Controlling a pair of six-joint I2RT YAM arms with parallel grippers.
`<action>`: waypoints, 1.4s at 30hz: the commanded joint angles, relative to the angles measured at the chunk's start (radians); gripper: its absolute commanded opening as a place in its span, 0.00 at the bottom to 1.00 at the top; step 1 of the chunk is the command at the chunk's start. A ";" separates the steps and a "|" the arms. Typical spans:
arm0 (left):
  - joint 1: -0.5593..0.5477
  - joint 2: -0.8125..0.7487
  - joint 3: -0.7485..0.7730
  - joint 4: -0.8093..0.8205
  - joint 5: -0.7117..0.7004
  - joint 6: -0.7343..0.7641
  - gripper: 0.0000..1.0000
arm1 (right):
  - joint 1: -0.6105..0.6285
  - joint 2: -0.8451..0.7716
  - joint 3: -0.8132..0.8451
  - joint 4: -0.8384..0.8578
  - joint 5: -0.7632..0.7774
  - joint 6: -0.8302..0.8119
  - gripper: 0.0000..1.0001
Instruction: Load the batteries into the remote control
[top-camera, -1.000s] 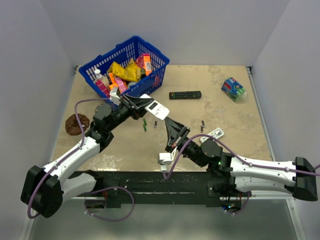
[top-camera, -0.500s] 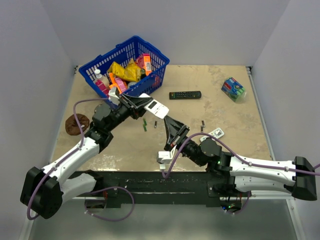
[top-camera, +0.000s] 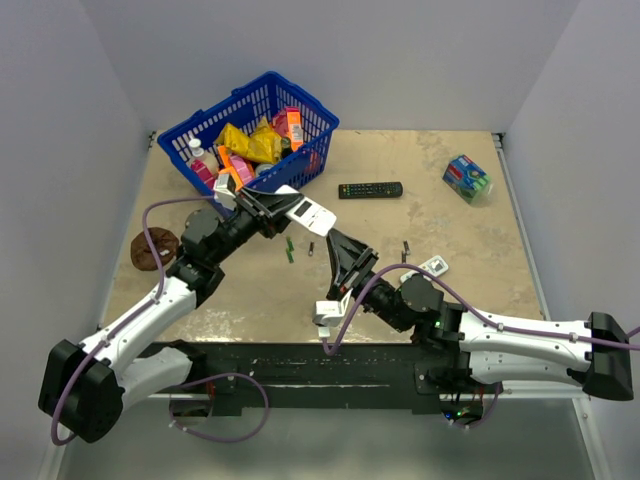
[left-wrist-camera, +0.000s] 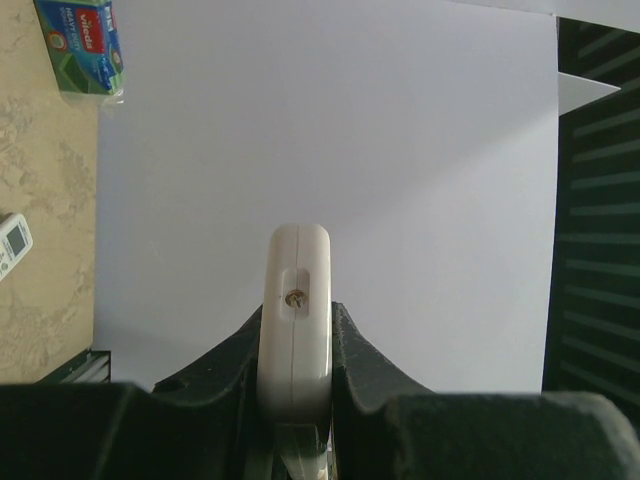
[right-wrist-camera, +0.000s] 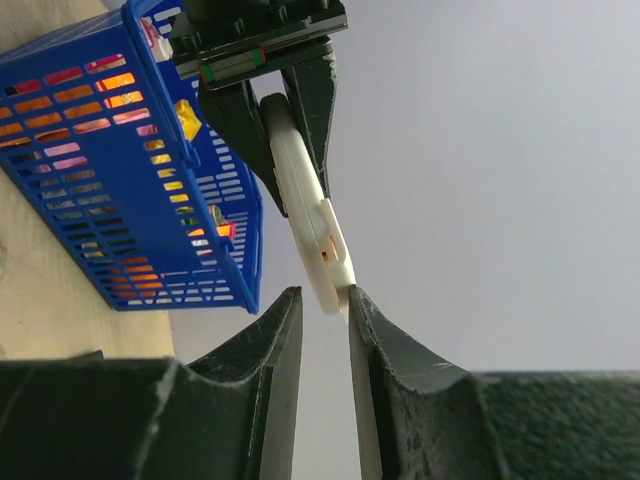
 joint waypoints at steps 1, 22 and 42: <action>-0.018 -0.045 0.021 0.087 0.083 -0.047 0.00 | -0.007 0.021 0.036 -0.043 0.027 0.030 0.28; -0.017 -0.040 -0.006 0.069 0.061 -0.065 0.00 | -0.008 0.025 0.039 -0.013 0.027 0.022 0.39; -0.018 -0.043 -0.014 0.061 0.060 -0.047 0.00 | -0.007 0.005 0.079 -0.049 0.002 0.027 0.48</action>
